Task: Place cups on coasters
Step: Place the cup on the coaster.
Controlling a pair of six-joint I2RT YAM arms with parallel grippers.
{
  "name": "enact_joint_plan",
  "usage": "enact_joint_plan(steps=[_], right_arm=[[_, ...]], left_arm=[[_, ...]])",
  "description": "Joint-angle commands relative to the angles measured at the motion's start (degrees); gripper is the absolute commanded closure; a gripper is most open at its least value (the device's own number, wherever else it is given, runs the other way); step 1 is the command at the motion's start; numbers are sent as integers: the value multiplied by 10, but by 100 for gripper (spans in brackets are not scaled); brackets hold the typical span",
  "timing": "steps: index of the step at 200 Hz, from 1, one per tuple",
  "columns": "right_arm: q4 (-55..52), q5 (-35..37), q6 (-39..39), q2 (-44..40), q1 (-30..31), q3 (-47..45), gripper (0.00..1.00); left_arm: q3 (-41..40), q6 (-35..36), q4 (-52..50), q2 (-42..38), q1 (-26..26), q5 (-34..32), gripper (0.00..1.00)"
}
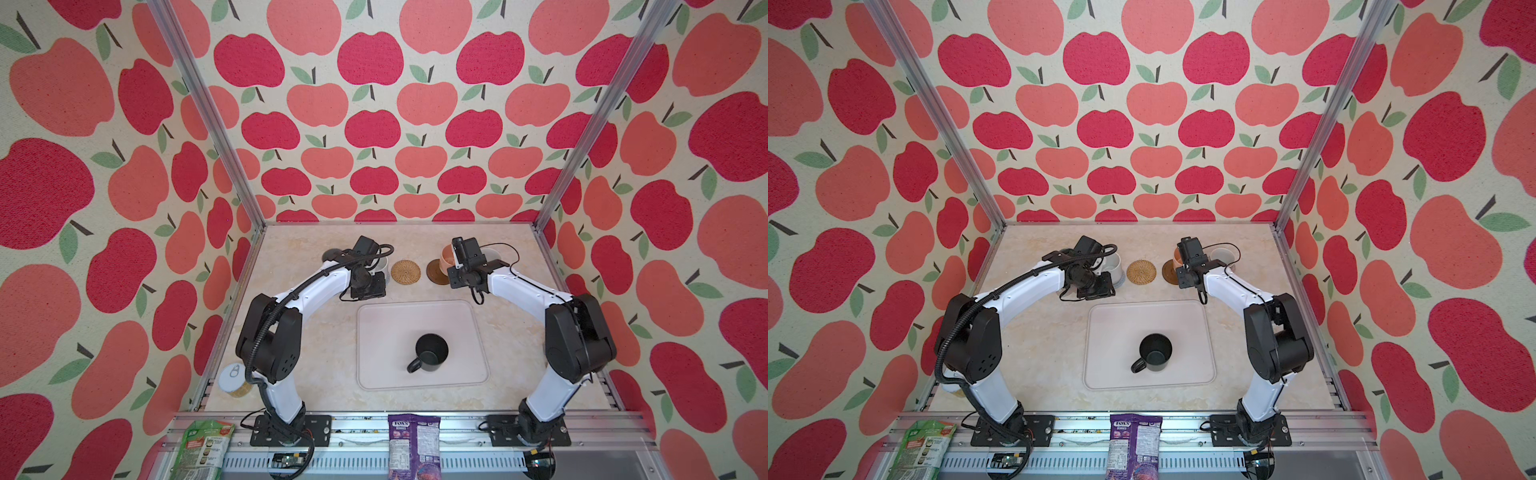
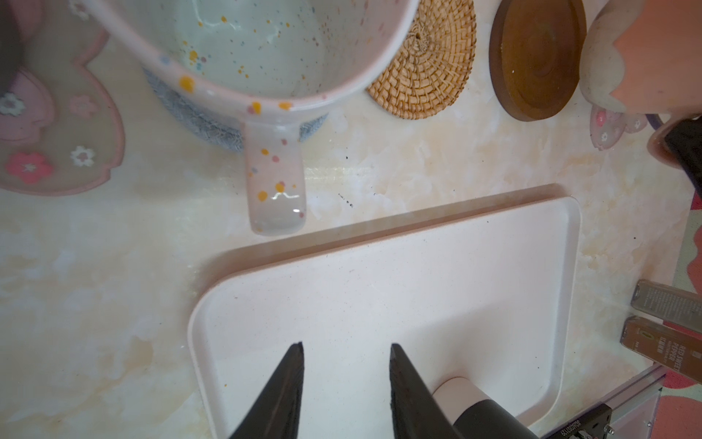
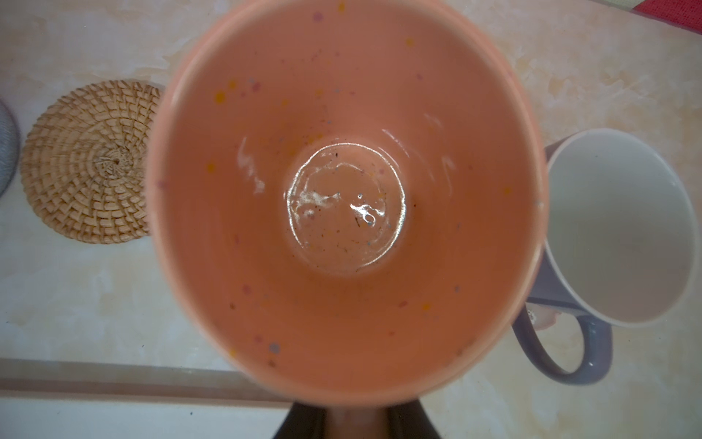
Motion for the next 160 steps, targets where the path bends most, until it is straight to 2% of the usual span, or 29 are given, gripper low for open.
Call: enact_joint_plan(steps=[1, 160], right_arm=[[52, 11, 19, 4, -2, 38, 100], [62, -13, 51, 36, 7, 58, 100]], left_arm=[[12, 9, -14, 9, 3, 11, 60], [-6, 6, -6, 6, 4, 22, 60]])
